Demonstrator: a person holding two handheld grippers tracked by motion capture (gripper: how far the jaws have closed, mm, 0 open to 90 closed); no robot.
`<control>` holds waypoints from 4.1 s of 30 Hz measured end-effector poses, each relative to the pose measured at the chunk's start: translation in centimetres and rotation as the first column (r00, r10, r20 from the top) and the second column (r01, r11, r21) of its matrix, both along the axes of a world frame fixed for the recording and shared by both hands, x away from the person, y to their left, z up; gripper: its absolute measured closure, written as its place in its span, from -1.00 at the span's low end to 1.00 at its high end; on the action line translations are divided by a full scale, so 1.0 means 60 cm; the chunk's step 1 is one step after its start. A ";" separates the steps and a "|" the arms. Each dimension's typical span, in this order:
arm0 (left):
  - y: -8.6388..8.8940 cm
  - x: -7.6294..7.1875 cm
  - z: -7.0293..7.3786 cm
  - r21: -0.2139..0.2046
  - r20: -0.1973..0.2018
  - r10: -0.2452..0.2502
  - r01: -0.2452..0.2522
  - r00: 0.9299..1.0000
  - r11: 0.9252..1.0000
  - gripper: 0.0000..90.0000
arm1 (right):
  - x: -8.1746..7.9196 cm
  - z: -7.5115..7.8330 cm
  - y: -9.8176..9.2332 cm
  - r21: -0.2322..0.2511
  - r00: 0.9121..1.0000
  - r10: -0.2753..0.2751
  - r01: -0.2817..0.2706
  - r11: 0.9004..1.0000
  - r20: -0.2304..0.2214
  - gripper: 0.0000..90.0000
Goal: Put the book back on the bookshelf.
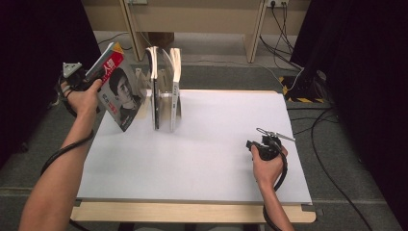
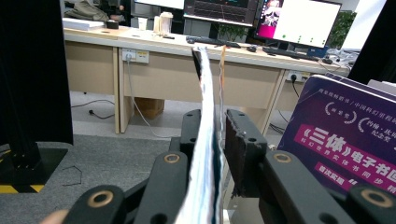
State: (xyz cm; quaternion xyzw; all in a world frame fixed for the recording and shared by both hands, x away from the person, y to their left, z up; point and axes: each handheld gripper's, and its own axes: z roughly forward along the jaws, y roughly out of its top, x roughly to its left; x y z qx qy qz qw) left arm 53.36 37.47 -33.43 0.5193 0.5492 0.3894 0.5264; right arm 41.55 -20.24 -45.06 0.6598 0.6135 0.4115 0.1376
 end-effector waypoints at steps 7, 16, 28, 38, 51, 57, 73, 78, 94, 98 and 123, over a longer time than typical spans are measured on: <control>0.007 -0.002 -0.004 -0.011 -0.014 0.004 -0.004 1.000 1.000 0.58 | 0.001 -0.001 0.001 -0.008 1.000 0.007 -0.007 1.000 0.007 0.58; 0.015 -0.007 -0.010 -0.026 -0.042 0.005 -0.006 0.999 1.000 0.21 | -0.001 0.001 0.001 -0.011 1.000 0.006 -0.006 1.000 0.009 0.58; 0.027 -0.026 -0.020 -0.032 -0.052 -0.003 0.002 0.999 0.999 0.07 | -0.001 0.001 0.004 -0.013 1.000 0.008 -0.008 1.000 0.009 0.57; 0.029 -0.046 -0.025 -0.037 -0.076 -0.017 0.014 0.997 0.999 0.03 | -0.001 0.003 0.006 -0.007 1.000 0.006 -0.006 1.000 0.002 0.57; 0.021 -0.079 -0.046 -0.043 -0.117 -0.047 0.042 0.992 0.998 -0.05 | 0.000 0.009 0.004 -0.023 1.000 0.009 -0.009 1.000 0.014 0.56; 0.016 -0.098 -0.052 -0.035 -0.122 -0.061 0.057 0.991 0.998 -0.08 | 0.001 0.013 0.003 -0.031 1.000 0.010 -0.009 0.999 0.015 0.55; 0.010 -0.153 -0.093 -0.054 -0.156 -0.099 0.092 0.983 0.994 -0.13 | 0.002 0.018 -0.003 -0.047 1.000 0.012 -0.011 0.999 0.021 0.52; 0.005 -0.170 -0.103 -0.048 -0.162 -0.115 0.109 0.980 0.993 -0.13 | 0.001 0.018 -0.005 -0.052 1.000 0.014 -0.013 0.999 0.017 0.50; -0.022 -0.230 -0.152 -0.069 -0.205 -0.194 0.184 0.959 0.981 -0.15 | -0.004 0.015 -0.014 -0.063 1.000 0.005 -0.004 0.998 0.008 0.45; -0.029 -0.241 -0.166 -0.071 -0.217 -0.209 0.198 0.954 0.978 -0.15 | -0.006 0.013 -0.016 -0.071 1.000 0.002 -0.001 0.997 0.013 0.44; -0.051 -0.295 -0.255 -0.070 -0.260 -0.235 0.225 0.936 0.972 -0.13 | -0.037 -0.021 -0.036 -0.068 0.999 -0.035 0.036 0.997 0.014 0.36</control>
